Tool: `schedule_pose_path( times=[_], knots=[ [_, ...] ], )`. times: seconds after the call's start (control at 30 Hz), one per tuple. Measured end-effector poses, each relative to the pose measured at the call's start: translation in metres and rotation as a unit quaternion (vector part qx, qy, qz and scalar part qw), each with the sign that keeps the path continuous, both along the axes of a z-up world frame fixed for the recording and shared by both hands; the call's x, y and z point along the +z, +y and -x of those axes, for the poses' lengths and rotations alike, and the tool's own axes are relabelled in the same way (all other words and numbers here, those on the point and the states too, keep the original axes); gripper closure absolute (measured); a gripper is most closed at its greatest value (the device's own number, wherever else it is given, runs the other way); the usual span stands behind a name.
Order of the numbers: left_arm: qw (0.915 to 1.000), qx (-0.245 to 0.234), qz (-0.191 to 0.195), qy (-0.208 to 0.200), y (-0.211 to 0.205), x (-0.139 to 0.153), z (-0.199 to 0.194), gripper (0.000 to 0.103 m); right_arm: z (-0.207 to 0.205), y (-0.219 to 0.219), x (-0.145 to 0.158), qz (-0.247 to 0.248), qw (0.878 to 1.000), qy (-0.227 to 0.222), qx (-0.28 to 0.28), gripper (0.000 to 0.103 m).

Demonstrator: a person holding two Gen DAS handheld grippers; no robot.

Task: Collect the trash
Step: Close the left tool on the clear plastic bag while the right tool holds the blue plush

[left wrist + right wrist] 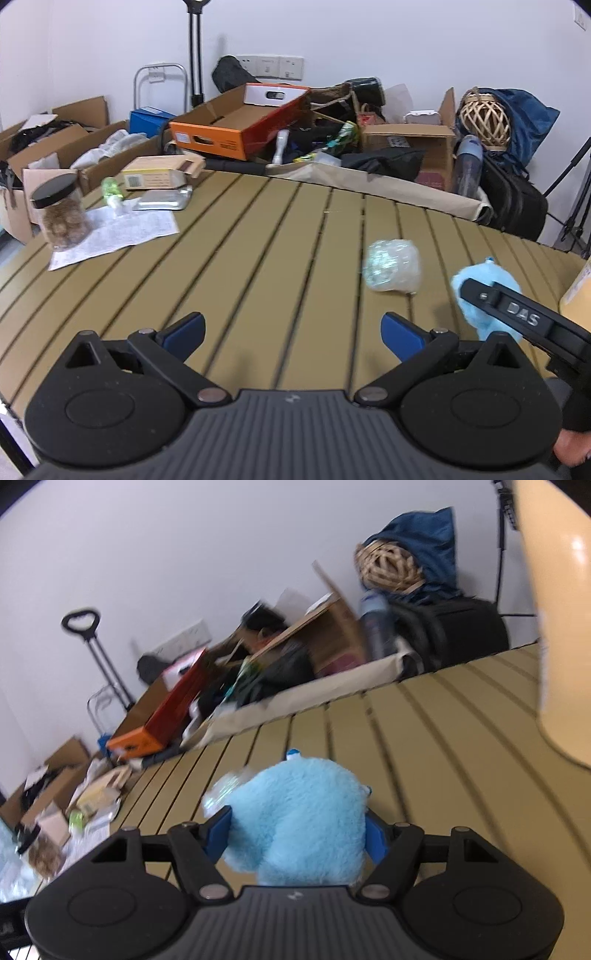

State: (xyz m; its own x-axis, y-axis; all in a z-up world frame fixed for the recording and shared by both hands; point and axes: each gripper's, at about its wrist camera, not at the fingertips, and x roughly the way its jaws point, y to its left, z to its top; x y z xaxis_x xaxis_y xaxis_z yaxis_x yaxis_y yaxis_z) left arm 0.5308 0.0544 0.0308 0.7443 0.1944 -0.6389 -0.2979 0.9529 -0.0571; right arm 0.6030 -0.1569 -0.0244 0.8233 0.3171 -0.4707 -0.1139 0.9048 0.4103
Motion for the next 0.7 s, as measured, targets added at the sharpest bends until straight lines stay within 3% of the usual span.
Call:
schedule_pose_path(
  times=[0.17,0.57,0.7],
  knots=[
    [0.9999,-0.007,0.009,0.0,-0.022,0.001,-0.03,0.0,-0.004,-0.043,0.002,-0.012,0.999,-0.008,-0.038,0.033],
    [0.9992,-0.026,-0.028,0.012,-0.07,-0.021,-0.108,0.0,-0.012,-0.101,0.001,0.003,0.997,-0.02,-0.081,0.033],
    [0.9984,-0.012,-0.051,0.021,-0.083,-0.035,-0.128,0.0,-0.012,-0.105,0.002,0.021,0.995,-0.027,-0.089,0.033]
  ],
)
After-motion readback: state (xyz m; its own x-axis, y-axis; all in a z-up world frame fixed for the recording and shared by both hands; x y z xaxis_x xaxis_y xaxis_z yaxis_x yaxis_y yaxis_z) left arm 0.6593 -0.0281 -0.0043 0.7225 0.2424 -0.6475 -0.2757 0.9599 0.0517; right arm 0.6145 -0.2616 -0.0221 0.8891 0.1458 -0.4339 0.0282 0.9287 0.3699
